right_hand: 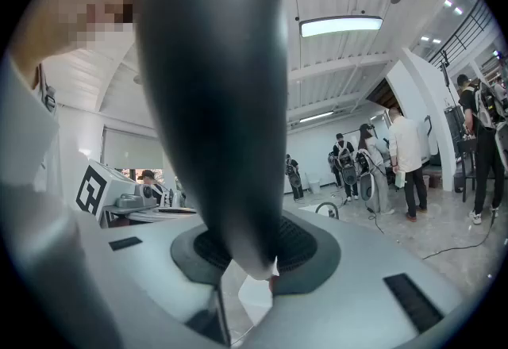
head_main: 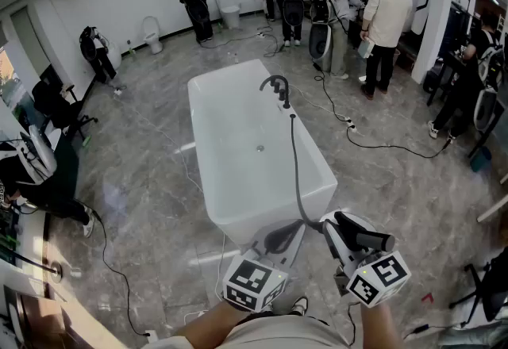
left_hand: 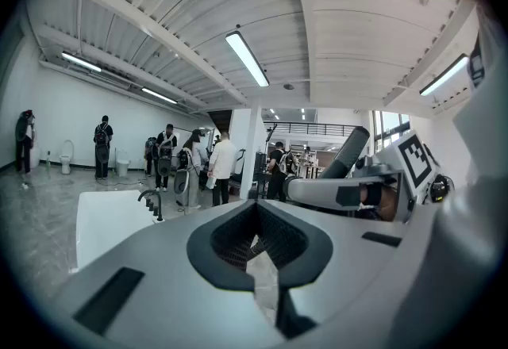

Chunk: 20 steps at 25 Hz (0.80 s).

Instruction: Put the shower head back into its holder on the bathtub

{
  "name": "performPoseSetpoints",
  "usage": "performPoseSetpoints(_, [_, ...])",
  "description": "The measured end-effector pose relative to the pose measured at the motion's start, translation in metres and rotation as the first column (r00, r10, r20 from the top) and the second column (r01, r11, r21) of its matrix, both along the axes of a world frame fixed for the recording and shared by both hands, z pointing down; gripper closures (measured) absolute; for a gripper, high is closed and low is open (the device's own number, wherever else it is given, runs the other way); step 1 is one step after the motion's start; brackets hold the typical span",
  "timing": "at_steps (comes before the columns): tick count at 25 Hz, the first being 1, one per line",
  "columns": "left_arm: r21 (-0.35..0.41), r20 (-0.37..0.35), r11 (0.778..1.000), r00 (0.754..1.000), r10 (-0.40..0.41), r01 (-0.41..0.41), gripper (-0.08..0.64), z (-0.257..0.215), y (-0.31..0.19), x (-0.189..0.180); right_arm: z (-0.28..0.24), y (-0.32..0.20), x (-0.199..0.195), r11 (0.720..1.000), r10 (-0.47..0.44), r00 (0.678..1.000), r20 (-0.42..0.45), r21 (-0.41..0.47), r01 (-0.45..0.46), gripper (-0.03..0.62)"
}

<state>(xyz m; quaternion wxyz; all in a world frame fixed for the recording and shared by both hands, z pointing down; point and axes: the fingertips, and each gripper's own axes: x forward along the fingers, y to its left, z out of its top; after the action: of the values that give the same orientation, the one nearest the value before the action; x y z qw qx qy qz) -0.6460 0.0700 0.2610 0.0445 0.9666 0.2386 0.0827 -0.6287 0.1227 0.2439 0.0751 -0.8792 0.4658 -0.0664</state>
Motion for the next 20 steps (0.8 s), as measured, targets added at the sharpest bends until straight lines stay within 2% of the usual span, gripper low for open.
performPoseSetpoints(11, [-0.003,0.005,1.0,1.0,-0.002,0.002,0.555,0.004,-0.006,0.002,0.003,-0.005,0.002,1.0,-0.002,1.0,0.005,0.0,0.002,0.477])
performPoseSetpoints(20, [-0.001,0.017,1.0,1.0,-0.009,0.009,0.555,0.009,-0.006,0.003,0.003,0.006,0.009,0.999,0.012,0.999,0.042,0.039,-0.013,0.477])
